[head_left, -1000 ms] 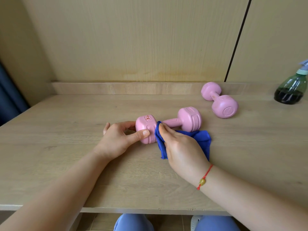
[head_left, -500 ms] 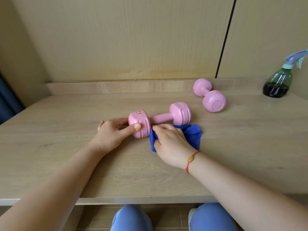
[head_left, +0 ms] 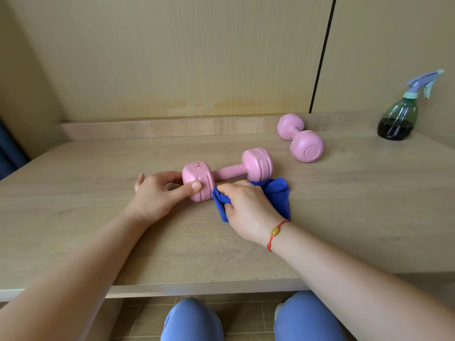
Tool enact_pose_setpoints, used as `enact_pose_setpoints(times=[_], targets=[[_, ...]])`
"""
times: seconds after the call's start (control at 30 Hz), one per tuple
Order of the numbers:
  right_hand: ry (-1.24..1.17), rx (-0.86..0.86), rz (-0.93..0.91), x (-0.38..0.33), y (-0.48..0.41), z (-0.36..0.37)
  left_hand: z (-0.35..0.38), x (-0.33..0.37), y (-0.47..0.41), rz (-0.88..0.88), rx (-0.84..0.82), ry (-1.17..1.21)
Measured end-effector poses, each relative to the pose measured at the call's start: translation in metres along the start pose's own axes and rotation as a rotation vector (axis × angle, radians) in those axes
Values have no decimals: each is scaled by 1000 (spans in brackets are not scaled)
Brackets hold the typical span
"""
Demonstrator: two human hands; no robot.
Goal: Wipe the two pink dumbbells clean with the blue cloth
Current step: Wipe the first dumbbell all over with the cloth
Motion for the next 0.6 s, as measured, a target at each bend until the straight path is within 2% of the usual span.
enact_pose_setpoints(times=[0.13, 0.47, 0.6], targets=[[35, 13, 2, 2, -2, -5, -2, 7, 4, 15, 49, -105], [-42, -131, 60, 36, -18, -9, 3, 37, 21, 39, 187, -433], [-15, -175, 38, 48, -20, -14, 7, 47, 28, 93, 184, -447]])
Point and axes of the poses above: each hand's wrist, its own y-axis away from the middle knuckle, its own z-axis out of the palm, x = y × z, the point moved 8 cm from there along -y, towards the middle knuckle, and after that the axes turned 5 degrees about x, right-handed, at the moved point
